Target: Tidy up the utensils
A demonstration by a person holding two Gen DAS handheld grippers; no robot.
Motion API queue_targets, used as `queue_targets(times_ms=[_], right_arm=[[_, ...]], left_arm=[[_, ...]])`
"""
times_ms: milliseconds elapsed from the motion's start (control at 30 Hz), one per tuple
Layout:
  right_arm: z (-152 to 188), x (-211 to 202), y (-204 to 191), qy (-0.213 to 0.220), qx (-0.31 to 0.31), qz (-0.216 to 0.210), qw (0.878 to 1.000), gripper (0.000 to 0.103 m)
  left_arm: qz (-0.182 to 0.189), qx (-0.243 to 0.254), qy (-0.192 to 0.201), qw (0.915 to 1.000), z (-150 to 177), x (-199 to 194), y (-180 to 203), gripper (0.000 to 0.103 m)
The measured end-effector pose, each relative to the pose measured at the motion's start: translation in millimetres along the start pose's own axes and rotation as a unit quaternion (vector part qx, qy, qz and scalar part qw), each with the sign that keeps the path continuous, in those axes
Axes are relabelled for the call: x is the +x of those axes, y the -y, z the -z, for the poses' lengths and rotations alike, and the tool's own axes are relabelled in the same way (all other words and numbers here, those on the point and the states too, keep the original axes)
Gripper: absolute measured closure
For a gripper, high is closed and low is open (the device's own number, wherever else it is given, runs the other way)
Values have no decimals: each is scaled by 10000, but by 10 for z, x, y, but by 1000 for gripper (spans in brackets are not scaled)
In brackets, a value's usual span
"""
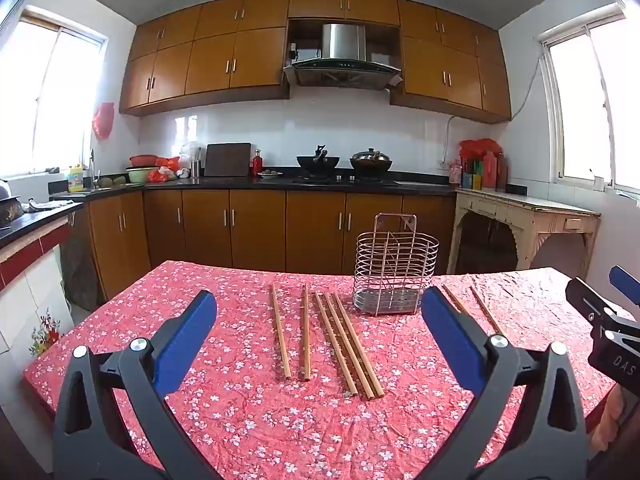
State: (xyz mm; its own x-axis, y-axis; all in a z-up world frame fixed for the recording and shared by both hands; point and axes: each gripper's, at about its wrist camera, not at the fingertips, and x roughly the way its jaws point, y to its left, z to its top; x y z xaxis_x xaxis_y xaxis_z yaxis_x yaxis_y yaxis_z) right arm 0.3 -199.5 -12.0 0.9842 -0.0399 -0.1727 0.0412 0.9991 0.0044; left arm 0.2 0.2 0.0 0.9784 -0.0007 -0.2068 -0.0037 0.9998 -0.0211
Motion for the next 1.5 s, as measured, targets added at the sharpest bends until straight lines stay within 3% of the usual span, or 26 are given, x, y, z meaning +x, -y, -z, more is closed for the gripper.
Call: queue_targets(times_ms=[1500], right_arm=[[33, 30, 36, -17, 87, 9, 10000, 4]], left_arm=[[18, -4, 5, 10000, 32, -5, 49, 2]])
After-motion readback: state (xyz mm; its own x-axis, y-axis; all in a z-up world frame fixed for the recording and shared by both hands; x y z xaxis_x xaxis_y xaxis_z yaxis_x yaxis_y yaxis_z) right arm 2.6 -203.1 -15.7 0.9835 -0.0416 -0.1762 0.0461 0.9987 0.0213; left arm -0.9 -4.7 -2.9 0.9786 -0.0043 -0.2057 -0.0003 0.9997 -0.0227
